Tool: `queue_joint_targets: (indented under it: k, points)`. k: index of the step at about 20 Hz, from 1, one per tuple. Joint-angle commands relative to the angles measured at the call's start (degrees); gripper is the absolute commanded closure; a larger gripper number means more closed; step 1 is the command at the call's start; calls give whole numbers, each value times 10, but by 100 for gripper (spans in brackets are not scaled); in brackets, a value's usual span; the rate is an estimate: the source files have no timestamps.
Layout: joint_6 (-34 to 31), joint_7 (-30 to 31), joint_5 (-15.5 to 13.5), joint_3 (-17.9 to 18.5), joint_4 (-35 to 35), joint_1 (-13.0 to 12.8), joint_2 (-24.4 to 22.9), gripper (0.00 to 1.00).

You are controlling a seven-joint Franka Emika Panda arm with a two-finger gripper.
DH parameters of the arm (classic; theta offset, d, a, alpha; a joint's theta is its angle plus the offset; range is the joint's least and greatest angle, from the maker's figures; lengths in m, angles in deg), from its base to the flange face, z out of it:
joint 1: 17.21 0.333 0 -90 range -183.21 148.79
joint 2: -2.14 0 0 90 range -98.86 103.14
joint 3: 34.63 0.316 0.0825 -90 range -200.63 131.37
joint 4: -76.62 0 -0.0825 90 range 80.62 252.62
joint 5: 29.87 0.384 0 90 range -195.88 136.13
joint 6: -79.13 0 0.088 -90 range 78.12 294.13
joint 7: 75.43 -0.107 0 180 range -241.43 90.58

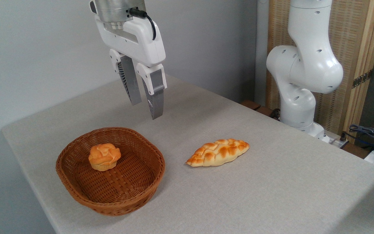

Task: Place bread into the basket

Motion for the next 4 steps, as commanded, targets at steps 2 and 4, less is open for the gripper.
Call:
queue_joint_targets:
  k: [2,4]
  points:
    - [-16,7,6,-2,-11,5,2,0]
    - [-16,8,6,-2,-11,5,2,0]
